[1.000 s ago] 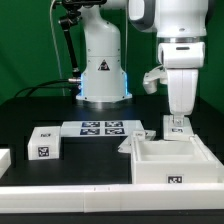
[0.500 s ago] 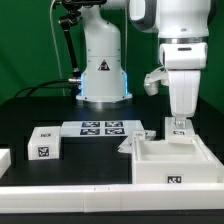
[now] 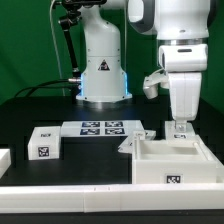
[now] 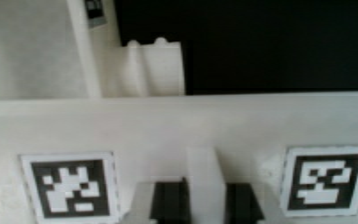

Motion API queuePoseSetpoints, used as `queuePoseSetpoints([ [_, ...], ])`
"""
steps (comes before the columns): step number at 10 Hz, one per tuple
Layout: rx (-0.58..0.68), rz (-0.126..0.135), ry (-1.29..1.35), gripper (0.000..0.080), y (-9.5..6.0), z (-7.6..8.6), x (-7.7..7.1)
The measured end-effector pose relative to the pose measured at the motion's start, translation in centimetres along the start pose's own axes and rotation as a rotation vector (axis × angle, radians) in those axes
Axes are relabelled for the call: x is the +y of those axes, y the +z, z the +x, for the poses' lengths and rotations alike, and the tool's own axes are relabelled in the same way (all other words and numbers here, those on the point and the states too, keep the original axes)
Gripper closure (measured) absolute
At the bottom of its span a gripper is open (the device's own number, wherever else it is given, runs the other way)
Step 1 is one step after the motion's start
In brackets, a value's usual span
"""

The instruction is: Assemble cabinet

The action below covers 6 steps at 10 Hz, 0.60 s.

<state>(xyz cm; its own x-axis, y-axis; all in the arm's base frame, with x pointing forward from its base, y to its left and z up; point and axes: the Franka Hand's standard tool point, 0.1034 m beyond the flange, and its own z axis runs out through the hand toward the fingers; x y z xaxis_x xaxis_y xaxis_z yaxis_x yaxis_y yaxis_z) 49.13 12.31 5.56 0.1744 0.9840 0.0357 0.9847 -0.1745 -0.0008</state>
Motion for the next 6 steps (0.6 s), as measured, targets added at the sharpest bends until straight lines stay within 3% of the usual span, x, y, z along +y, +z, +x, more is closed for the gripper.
queuePoseSetpoints([
  [4, 0.000, -0.001, 0.006, 0.0729, 0.0, 0.0, 0.0],
  [6, 0.002, -0.003, 0.009, 0.0729, -0.1, 0.0, 1.6],
])
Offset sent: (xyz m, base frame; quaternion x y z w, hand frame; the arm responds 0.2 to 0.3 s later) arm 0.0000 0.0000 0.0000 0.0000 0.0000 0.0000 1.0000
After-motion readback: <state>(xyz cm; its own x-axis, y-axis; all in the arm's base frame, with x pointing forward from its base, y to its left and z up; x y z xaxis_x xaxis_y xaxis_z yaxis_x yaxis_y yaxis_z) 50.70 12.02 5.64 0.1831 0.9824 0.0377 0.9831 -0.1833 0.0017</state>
